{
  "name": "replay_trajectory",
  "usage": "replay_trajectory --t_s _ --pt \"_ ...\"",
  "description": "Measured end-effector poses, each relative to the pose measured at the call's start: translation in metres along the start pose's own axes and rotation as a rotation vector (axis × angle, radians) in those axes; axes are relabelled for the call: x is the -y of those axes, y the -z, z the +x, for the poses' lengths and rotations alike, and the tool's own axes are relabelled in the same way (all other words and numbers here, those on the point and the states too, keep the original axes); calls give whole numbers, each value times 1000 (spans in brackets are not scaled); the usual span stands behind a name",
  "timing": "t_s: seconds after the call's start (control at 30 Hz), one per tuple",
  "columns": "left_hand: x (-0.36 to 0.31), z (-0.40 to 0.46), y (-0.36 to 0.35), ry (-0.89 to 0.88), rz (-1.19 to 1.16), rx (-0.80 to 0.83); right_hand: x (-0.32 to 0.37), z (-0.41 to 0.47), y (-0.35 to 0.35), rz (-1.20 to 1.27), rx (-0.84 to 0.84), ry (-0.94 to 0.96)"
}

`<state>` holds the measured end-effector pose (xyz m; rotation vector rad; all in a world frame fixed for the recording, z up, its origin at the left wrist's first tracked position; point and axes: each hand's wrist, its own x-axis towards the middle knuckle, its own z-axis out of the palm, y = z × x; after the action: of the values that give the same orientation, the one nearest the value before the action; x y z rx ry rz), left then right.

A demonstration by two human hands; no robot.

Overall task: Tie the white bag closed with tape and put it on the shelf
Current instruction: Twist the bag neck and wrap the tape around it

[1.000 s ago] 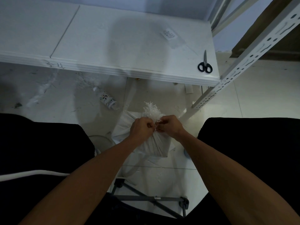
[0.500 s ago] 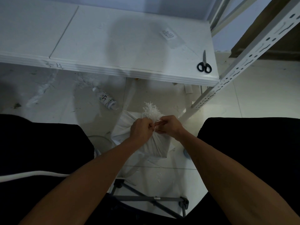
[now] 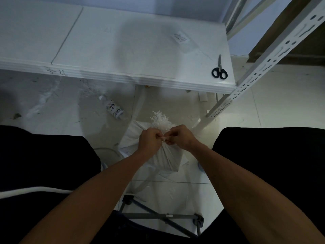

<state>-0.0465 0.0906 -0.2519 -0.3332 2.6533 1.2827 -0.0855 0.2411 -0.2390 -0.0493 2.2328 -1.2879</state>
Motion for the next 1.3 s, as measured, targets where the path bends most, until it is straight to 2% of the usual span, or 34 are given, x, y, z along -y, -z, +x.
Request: replay_trajectory --t_s 0.2,0.33,0.47,0.63,0.77,1.03,1.2,1.3 --pt "-2 -2 1 42 16 -13 11 -1 -2 -367 -11 78" --pt "0 1 2 52 10 12 13 -5 -6 -482 -27 137" --pt "2 2 2 34 -11 19 9 -9 -10 -446 -77 129" --pt "8 -7 0 -134 5 -27 4 -6 -9 -383 -93 98" --pt "13 -8 -2 -200 59 -32 3 -4 -9 -351 -70 52" --pt "15 -5 2 -325 224 19 -10 2 -3 -45 -30 -88" --pt "13 -3 6 -403 388 36 -10 0 -3 21 -33 -139" --pt "12 -3 6 -453 463 44 -8 -1 -4 -59 -41 -125"
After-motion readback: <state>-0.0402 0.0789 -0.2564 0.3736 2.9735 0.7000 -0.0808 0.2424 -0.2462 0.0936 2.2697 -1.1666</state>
